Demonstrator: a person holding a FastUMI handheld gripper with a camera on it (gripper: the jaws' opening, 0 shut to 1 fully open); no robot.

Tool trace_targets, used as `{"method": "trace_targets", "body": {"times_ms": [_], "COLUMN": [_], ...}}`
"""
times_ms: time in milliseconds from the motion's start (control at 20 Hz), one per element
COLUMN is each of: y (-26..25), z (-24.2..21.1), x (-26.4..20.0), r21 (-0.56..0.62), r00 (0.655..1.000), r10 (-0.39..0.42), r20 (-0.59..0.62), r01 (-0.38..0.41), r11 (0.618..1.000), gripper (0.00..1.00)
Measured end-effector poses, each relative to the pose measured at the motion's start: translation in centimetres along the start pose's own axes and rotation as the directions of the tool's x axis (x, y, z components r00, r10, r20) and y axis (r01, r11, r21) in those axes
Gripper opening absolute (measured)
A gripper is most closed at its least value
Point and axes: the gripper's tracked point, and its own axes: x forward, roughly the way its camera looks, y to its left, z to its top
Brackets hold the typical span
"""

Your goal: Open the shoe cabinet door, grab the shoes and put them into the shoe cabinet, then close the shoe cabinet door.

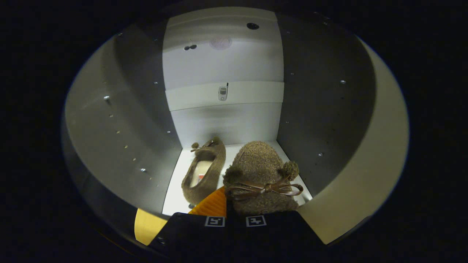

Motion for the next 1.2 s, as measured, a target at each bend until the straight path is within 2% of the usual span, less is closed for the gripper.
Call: {"method": "trace_targets", "body": {"times_ms": [400,650,950,1050,1200], "y": [-1.0,-1.3,-1.3,-1.1,-0.9], "z": [1.5,0.5,0.0,-0.2,0.6], "x": [11.4,15.9,16.9,15.7,13.7], "r21": [0.009,0.026,-0.027,-0.036,0.014], "r00": [0.997,0.991,0.988,0.989,0.995], "r10": [-0.009,-0.018,-0.048,-0.034,-0.024], "r20": [-0.080,-0.133,-0.145,-0.144,-0.092], "r01": [0.010,0.022,0.045,0.029,0.026], "r11": [1.000,0.999,0.999,0.999,1.000], "gripper": [0.06,0.06,0.06,0.13,0.25]}}
